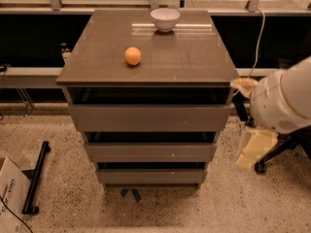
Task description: Open middle drawer
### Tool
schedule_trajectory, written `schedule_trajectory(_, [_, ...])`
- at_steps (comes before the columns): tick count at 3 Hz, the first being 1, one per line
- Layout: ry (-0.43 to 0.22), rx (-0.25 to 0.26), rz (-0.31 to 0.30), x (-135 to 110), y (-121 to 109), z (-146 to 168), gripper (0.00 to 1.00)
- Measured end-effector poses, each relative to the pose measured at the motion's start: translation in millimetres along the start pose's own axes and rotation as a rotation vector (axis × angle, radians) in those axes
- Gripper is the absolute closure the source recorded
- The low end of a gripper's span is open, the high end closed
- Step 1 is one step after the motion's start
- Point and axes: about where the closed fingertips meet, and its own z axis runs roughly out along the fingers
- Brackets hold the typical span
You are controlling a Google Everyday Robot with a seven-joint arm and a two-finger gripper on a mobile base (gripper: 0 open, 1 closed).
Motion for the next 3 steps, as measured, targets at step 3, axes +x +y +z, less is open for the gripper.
schedule_trajectory(3, [-0.056,-0.041,0.078,17.5,13.4,42.6,0.0])
